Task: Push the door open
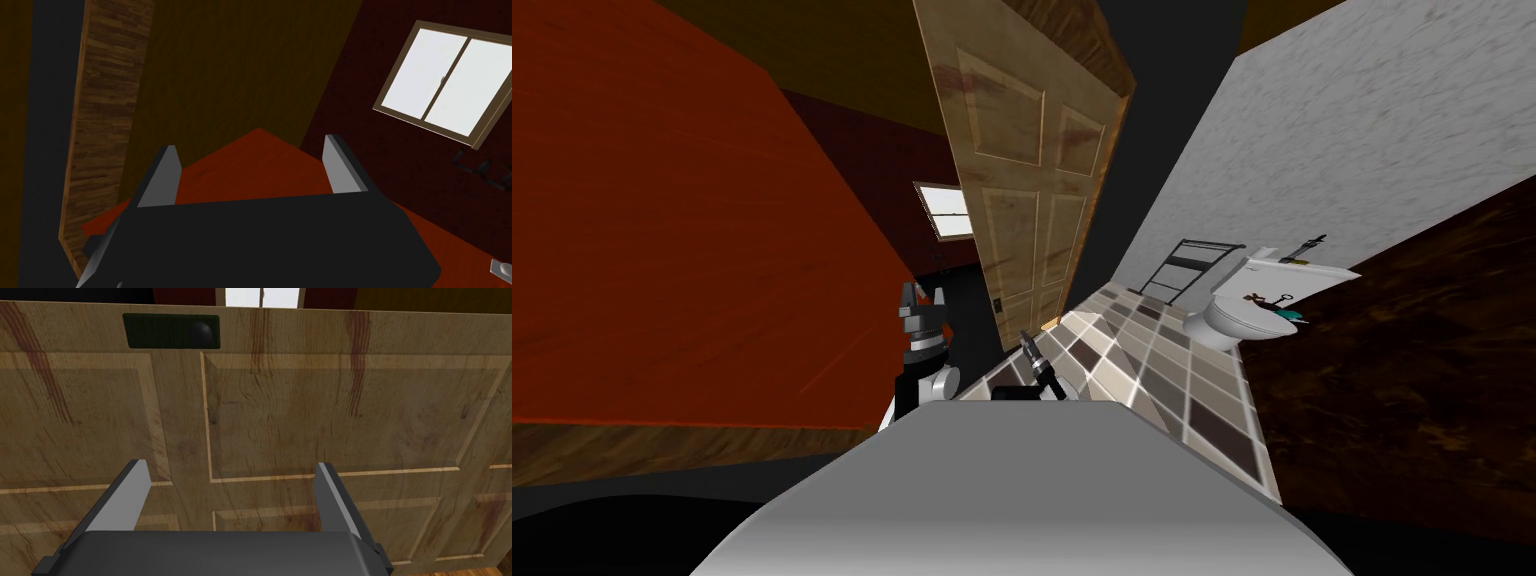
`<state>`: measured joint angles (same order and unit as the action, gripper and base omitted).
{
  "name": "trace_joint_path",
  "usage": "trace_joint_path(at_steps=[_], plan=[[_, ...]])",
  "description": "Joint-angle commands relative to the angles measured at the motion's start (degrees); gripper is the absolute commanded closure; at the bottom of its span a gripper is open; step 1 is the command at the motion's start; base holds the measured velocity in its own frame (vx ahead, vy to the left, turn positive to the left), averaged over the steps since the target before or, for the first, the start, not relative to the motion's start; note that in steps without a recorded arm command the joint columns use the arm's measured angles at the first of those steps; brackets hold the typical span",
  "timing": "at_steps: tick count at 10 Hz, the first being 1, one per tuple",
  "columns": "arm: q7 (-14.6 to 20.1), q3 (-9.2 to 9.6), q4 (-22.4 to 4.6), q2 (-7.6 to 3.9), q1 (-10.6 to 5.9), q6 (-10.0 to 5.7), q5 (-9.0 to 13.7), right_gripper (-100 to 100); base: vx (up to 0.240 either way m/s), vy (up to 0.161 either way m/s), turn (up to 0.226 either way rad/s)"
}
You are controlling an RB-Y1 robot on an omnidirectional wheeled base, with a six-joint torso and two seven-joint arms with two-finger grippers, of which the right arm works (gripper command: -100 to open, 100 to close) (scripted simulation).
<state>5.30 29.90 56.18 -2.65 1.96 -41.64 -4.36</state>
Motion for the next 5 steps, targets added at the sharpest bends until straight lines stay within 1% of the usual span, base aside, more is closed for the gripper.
trace_joint_path(at_steps=[1, 3, 5], plan=[[0.23, 1.49, -1.7, -0.19, -0.61, 0.27, -0.05, -100, 0.215, 0.072, -0.045], [0.13, 2.79, -4.81, 0.2, -1.63, -0.33, -0.1, -100, 0.184, 0.043, -0.036], [0.08, 3.56, -6.64, 0.45, -2.22, -0.69, -0.13, -100, 0.121, 0.033, -0.028]])
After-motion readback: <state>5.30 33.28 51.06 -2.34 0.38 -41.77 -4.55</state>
